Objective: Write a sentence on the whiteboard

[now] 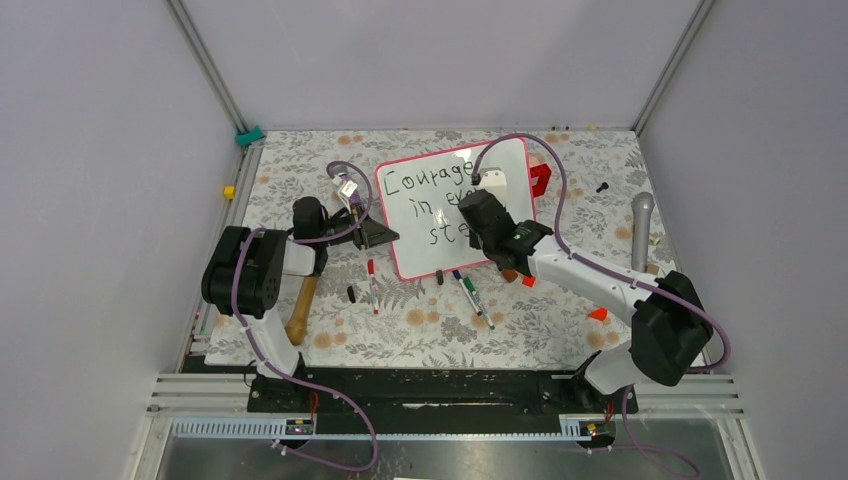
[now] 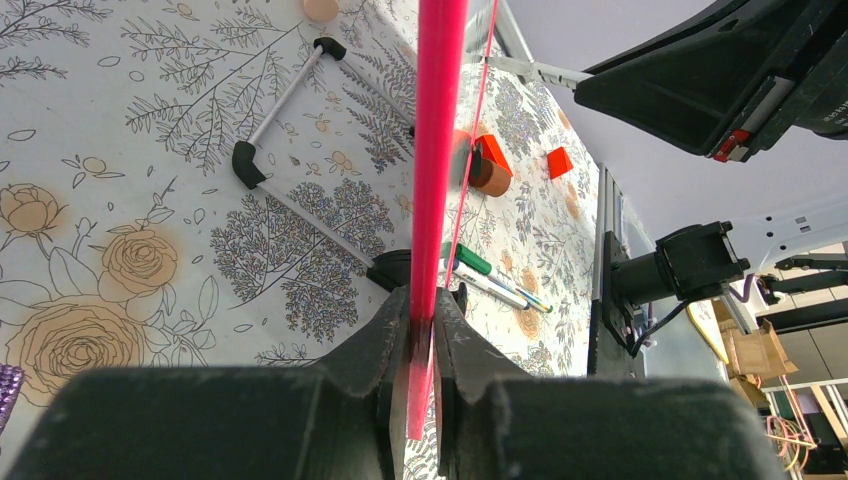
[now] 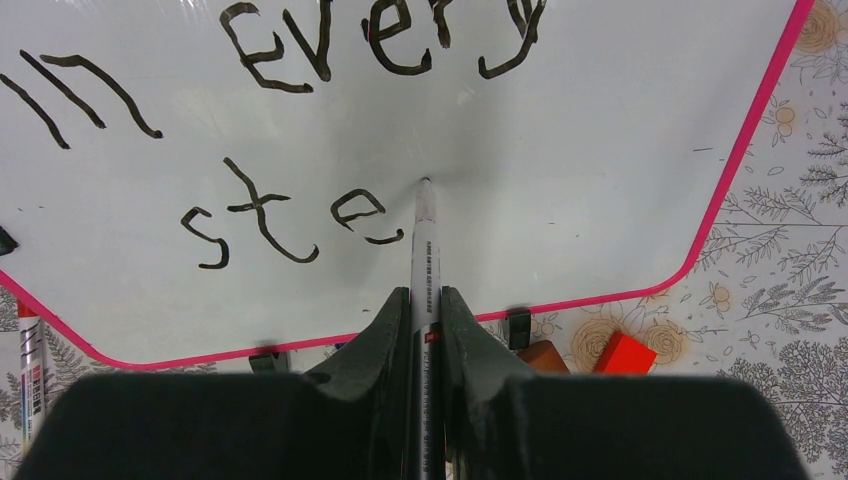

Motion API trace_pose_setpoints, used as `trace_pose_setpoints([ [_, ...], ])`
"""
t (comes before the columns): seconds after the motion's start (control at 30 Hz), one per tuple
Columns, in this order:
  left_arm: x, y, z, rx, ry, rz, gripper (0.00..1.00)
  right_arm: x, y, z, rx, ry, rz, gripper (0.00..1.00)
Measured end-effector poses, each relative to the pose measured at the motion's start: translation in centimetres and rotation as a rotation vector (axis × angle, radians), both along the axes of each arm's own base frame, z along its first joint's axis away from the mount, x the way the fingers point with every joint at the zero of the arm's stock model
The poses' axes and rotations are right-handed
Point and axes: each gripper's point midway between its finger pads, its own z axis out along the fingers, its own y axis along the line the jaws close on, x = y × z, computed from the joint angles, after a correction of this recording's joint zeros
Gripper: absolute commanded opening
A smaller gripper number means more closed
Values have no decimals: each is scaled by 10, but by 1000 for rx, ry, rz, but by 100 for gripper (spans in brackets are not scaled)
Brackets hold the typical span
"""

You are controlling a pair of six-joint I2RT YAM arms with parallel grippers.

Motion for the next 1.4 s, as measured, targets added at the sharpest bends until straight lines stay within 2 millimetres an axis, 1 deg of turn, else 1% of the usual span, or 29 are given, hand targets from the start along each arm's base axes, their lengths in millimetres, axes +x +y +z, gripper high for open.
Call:
trace_pose_setpoints([
  [0.23,0,0,0,1,-2,-1,0,0,0,0,0,3,1,0],
  [0.57,0,0,0,1,-2,0,0,-7,-1,-7,-3,40,11,0],
  [0.8,0,0,0,2,0,0,0,-12,-5,-15,-21,63,12,0],
  [1.13,0,0,0,3,-1,0,0,-20,-5,-25,-16,100,26,0],
  [1.3,0,0,0,3,-1,0,0,-21,-6,-25,-12,99,27,0],
  [1.4,0,0,0,3,-1,0,0,-25,-9,-21,-1,81,34,0],
])
